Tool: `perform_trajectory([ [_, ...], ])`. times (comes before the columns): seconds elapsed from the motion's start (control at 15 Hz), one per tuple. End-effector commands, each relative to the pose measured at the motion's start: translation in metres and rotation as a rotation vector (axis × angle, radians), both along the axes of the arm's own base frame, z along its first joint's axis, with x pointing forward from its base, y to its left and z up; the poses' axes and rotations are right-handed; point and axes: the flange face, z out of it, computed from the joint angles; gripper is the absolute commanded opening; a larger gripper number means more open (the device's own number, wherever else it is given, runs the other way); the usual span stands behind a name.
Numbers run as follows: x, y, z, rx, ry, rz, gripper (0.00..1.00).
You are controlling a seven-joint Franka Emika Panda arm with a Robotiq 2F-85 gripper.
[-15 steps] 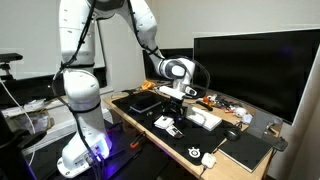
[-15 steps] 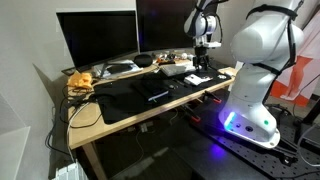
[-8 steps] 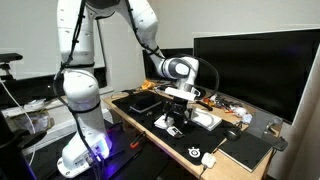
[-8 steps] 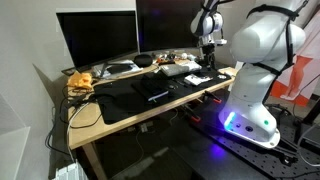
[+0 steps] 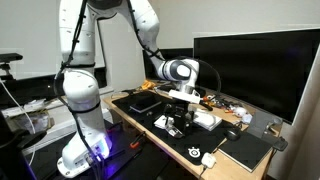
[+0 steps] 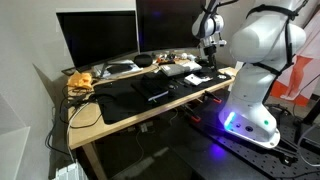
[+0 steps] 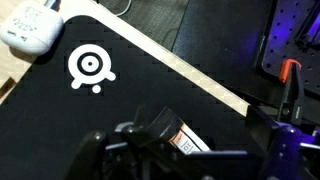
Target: Move the white box to the left.
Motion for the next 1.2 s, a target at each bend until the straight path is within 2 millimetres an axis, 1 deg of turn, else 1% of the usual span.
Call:
perform_trajectory([
  [0.0, -0.008, -0.011, -0.007, 0.054, -0.001, -0.047, 1.00],
  [0.33, -0.016, -0.023, -0.021, 0.137, -0.047, -0.233, 1.00],
  [0.6, -0.025, -0.043, -0.025, 0.156, -0.067, -0.347, 1.00],
  [0.73, -0.028, -0.050, -0.027, 0.174, -0.076, -0.389, 1.00],
  [1.0, -0.023, -0.052, -0.038, 0.226, -0.094, -0.499, 1.00],
  [1.07, -0.021, -0.051, -0.039, 0.237, -0.100, -0.520, 0.97],
  [1.13, -0.019, -0.050, -0.041, 0.244, -0.107, -0.538, 0.73],
])
